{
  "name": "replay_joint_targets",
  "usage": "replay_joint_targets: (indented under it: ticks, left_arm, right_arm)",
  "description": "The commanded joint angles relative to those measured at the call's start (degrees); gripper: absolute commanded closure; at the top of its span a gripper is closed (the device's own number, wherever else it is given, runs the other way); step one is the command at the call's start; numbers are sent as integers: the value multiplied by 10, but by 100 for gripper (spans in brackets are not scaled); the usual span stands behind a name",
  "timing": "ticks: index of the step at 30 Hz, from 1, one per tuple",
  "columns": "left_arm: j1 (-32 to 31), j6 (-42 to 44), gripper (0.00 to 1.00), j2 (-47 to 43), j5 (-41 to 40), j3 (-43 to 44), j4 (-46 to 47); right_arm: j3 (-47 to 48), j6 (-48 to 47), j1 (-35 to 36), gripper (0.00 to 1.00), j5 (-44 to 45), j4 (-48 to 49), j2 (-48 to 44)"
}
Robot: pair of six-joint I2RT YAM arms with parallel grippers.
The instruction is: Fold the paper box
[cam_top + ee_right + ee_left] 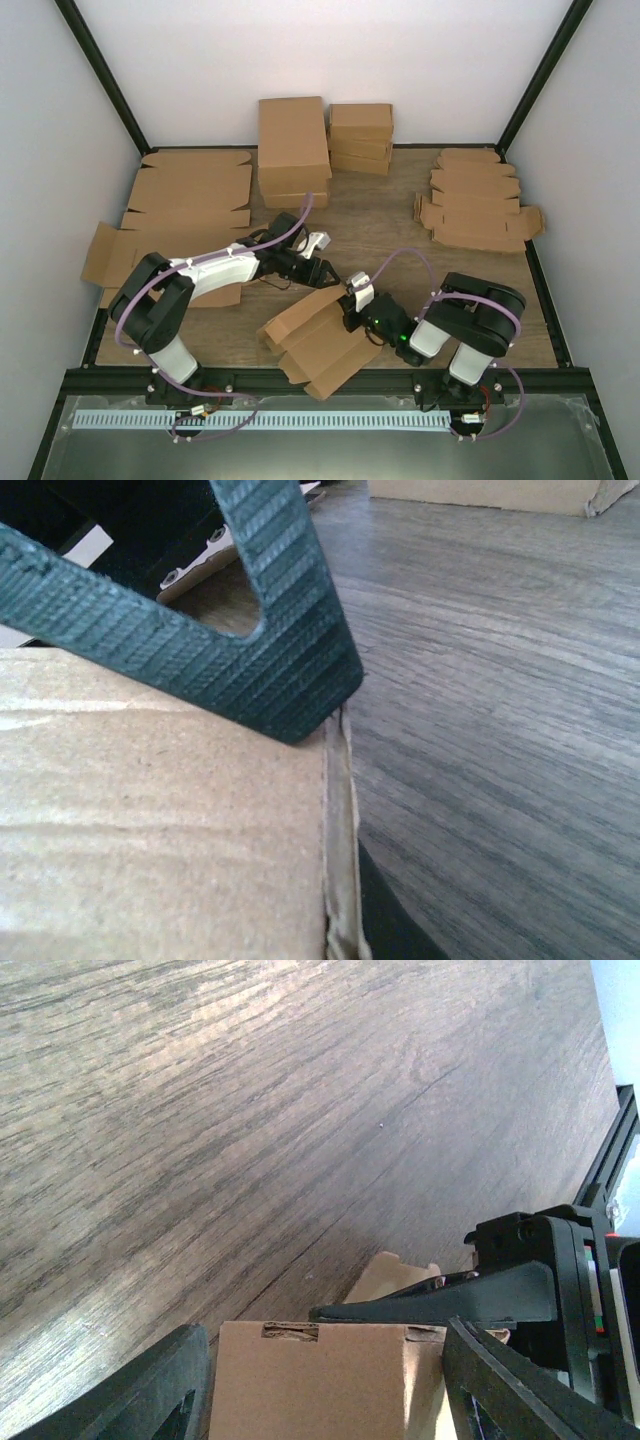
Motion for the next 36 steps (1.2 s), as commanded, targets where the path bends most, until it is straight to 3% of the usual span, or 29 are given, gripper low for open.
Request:
replay_joint_targets:
  ticks: [1,13,23,28,30,32,36]
  left_arm:
    - [1,-15,34,15,10,-13,5]
    - [0,-60,32,16,38,-39,45]
    - [0,-127,15,-29,75,-87,108]
    - [-1,-161,1,-69,62,-91,110]
    - [-1,-184,0,-88,58,-92,120]
    - [-1,-191,0,-126,31,-82,101]
    - [0,-142,0,-205,-73,-8,-30]
  right_arm:
    - [18,-1,4,99,39,18,16]
    - [35,13,25,98,108,9,16]
    - [57,34,41,95,147,11,44]
    - [56,51,41,98,154,-9,26]
    - [52,68,41,99,165,-25,11]
    - [42,86,40,99,166,-36,-11]
    - [36,121,41,99,138,-83,-69]
